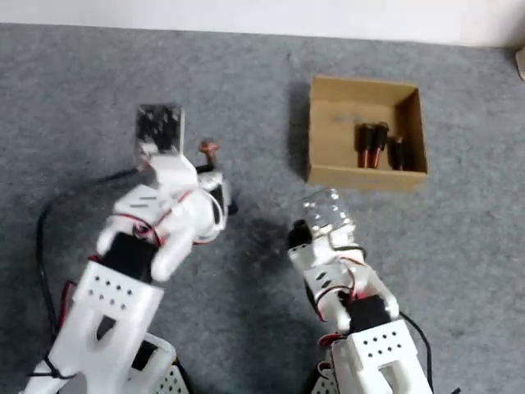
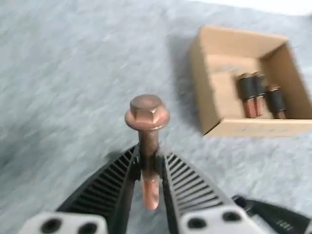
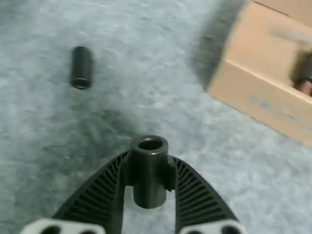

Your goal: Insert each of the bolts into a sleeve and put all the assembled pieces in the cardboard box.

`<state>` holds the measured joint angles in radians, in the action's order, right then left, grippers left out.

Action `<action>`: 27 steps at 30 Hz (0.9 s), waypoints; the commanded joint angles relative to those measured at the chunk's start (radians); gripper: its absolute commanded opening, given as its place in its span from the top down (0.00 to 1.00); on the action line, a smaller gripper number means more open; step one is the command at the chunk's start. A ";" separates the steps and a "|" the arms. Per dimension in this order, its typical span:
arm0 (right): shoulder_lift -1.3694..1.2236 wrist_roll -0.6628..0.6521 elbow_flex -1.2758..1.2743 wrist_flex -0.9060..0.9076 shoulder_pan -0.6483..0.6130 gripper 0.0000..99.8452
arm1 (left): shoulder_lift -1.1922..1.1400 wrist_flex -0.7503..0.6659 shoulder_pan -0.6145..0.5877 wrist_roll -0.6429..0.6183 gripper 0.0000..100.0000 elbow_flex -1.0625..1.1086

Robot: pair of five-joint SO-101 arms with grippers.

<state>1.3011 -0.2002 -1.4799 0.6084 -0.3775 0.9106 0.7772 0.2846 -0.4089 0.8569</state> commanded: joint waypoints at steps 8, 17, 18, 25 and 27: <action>0.007 0.038 0.016 -0.107 -0.136 1.00 | 0.338 -0.192 0.033 0.005 1.00 0.182; 0.012 0.180 0.008 -0.220 -0.140 1.00 | 0.498 -0.431 0.101 0.005 1.00 0.432; 0.028 0.181 0.007 -0.220 -0.140 1.00 | 0.503 -0.474 0.107 0.005 1.00 0.461; 0.432 0.180 -0.124 -0.101 -0.142 1.00 | 0.503 -0.611 0.128 0.009 1.00 0.544; 0.562 0.178 -0.176 -0.041 -0.150 1.00 | 0.509 -0.611 0.128 0.006 0.99 0.541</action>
<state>1.6694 -0.0269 -1.6256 0.5025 -0.5109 1.3878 0.2033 0.3966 -0.4089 1.4124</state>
